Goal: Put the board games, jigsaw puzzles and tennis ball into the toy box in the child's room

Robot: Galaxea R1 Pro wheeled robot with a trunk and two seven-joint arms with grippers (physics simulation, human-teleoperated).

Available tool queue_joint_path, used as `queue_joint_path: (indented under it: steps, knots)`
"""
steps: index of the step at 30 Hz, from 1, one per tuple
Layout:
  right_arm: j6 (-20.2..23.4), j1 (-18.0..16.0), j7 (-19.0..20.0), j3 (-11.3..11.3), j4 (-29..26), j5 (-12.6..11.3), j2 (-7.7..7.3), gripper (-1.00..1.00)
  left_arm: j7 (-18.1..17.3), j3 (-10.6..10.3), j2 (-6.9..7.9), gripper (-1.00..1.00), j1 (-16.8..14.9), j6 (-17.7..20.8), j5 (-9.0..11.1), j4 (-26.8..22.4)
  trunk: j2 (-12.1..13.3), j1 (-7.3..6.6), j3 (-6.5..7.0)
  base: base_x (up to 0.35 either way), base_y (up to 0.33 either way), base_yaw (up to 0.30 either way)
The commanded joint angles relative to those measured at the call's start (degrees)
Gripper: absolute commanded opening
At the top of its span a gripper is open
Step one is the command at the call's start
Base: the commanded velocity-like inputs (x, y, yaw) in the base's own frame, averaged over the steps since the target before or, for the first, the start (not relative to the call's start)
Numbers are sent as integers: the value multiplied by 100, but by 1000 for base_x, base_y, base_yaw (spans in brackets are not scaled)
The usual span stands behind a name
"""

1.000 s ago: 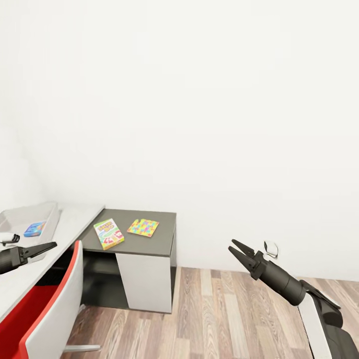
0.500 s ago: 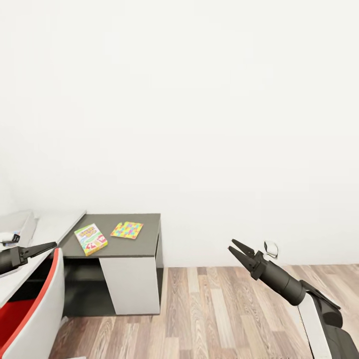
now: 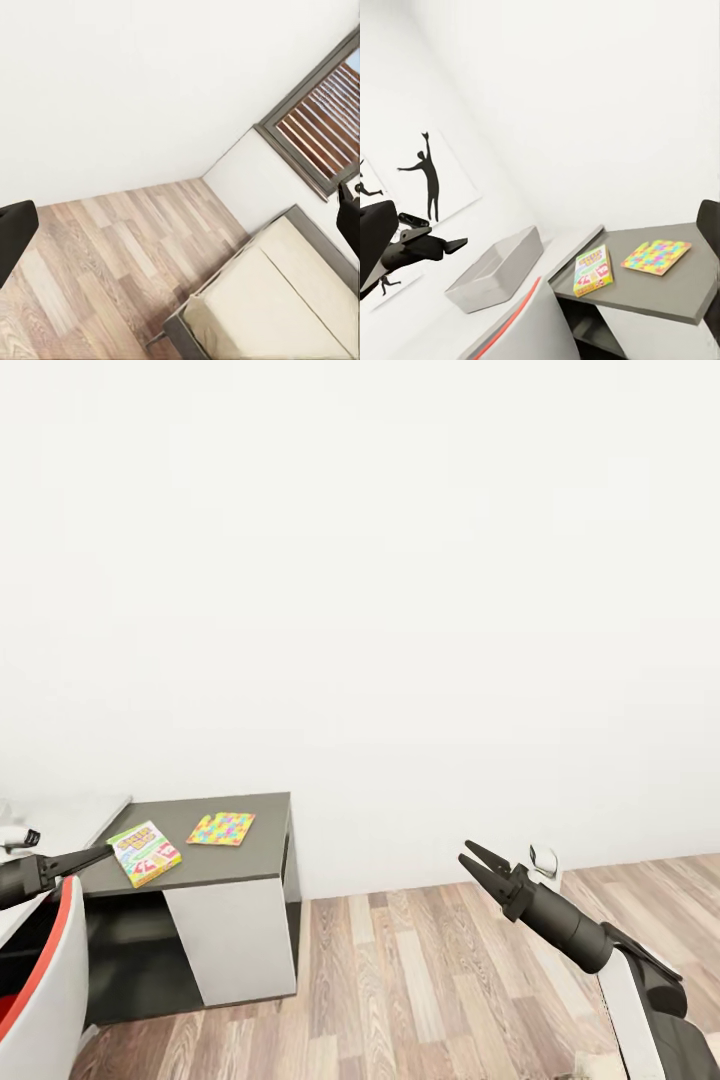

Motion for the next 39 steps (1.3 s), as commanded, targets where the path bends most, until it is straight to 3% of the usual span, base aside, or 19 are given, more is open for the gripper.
queue_joint_path:
  steps: [1, 23, 39]
  knots:
    - [47, -4, 8, -1, 3, -28, 0, 100, -24, 1, 2, 100, -1, 61, -4, 0, -8, 2, -1, -83, 0, -236]
    - [47, -4, -1, -14, 54, -34, 0, 100, -24, -4, 2, 100, -1, 54, -4, 0, -8, 2, 129, -91, 0, -236]
    - [63, -4, -9, -30, 90, -50, 1, 100, -24, -4, -1, 100, -1, -121, -4, 0, -8, 2, 150, -237, -74, -142]
